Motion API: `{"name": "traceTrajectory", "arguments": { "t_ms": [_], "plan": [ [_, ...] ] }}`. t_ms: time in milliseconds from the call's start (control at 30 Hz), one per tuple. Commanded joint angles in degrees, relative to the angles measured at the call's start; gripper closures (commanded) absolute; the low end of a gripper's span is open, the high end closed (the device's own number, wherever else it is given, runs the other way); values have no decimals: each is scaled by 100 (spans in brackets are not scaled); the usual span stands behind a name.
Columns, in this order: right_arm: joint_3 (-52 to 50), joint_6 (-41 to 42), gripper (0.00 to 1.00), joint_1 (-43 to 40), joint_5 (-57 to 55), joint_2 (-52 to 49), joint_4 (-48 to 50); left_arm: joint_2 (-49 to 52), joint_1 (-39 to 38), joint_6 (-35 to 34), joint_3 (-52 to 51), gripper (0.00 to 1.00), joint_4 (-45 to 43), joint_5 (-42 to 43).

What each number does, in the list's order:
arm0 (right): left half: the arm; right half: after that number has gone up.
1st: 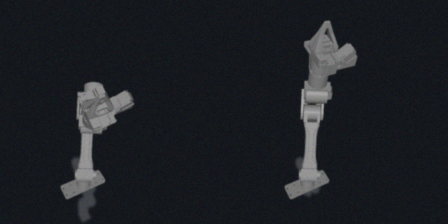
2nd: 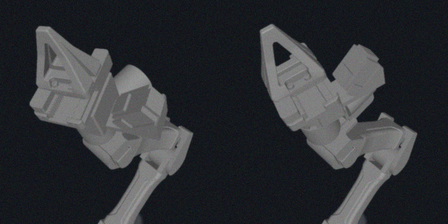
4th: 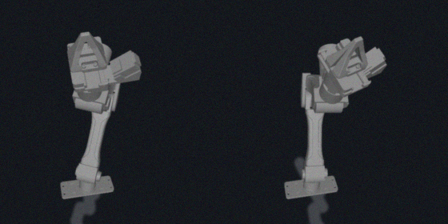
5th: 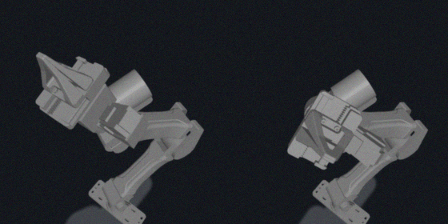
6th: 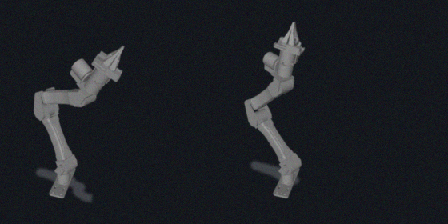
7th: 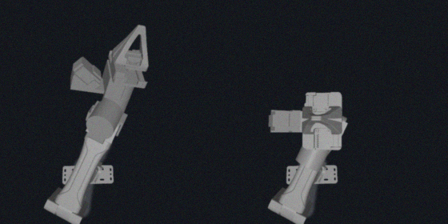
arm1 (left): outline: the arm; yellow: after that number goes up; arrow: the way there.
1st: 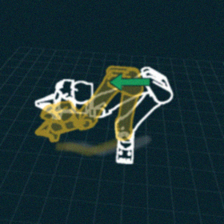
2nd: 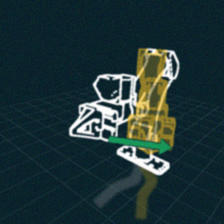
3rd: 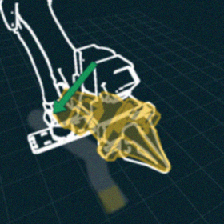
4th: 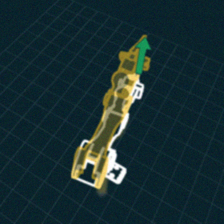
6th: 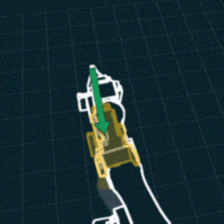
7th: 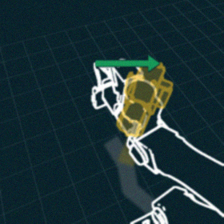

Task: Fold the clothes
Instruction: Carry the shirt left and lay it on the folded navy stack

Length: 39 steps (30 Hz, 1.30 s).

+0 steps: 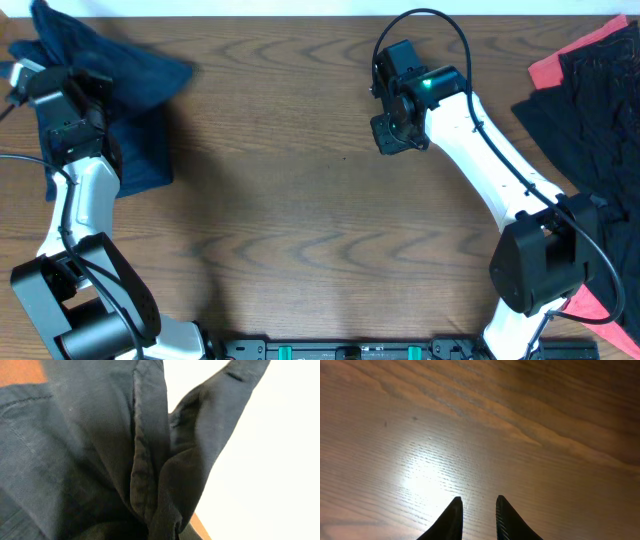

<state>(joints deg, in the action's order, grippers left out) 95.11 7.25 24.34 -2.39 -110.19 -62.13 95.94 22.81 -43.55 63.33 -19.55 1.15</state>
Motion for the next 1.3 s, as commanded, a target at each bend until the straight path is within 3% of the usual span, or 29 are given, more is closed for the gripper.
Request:
{"name": "traceTrajectory", "arguments": {
  "t_ms": [0,167,400,633,767,833,867,1000,1133,1233,1267],
  "plan": [
    [33,103,79,4,-166,-7,-48,-59,83,-76,57,94,-380,-28],
    [33,105,78,4,-212,-7,-52,-57,260,-289,55,94,162,-256],
    [33,103,78,4,-212,-7,-48,-46,317,-455,55,94,2098,-1285],
    [33,105,78,7,-210,-7,-83,-46,328,-483,55,94,3311,-1285],
    [33,105,78,4,-210,-7,-133,-70,328,-417,55,32,3633,-1252],
    [33,105,79,4,-210,-7,-138,-197,326,-11,55,7,3722,-1119],
    [33,105,79,4,-210,-7,-138,-299,326,149,55,0,3783,-1088],
    [33,105,78,4,-212,-7,-131,-1023,332,199,55,2,4030,-1145],
    [33,105,79,4,-212,-7,-131,-1720,310,566,55,1,3613,-944],
    [33,107,79,0,-212,-7,-125,-1810,310,935,55,29,3193,-778],
    [33,107,79,0,-212,-7,-120,-1764,310,988,55,46,3132,-785]
  ]
}}
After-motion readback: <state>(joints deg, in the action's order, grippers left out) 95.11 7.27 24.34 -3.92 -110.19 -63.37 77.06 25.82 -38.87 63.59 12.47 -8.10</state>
